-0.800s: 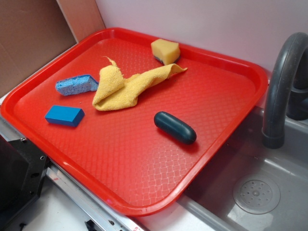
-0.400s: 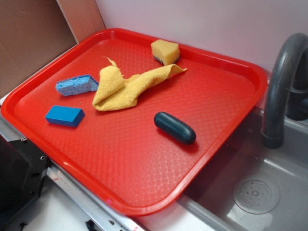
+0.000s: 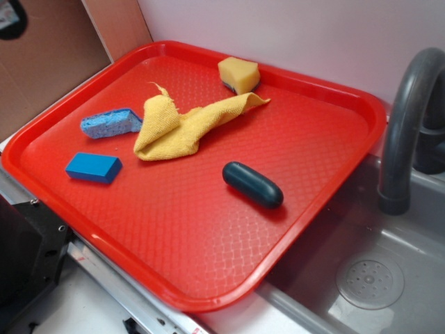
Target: Grab the plastic pickle.
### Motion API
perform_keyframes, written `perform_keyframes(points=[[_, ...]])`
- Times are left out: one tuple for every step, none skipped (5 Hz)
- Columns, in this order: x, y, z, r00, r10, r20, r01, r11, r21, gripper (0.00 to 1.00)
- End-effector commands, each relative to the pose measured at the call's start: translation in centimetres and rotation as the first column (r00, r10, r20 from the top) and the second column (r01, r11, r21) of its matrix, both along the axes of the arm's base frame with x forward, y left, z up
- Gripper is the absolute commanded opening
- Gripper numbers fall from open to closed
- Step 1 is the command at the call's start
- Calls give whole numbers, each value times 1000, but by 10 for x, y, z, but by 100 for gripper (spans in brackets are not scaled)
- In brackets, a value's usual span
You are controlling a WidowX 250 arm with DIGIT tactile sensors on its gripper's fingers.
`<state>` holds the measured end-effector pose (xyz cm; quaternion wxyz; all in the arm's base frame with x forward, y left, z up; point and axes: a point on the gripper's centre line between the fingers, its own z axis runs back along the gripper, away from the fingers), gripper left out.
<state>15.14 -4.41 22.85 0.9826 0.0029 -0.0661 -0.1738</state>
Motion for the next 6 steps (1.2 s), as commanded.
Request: perform_keyframes(points=[[36,-43,-29,879,-475,38,474,880,34,100],[49,-56,-52,735,-678,19,678,735,36,100],[66,-68,-81,643,-765,13,765,644,19,100],[74,-82,-115,608,-791,-68,794,606,45,100],[77,-86,-142,604,-787,-129,796,604,44,100],[80,-91,-176,605,-767,-215,790,612,40,100]])
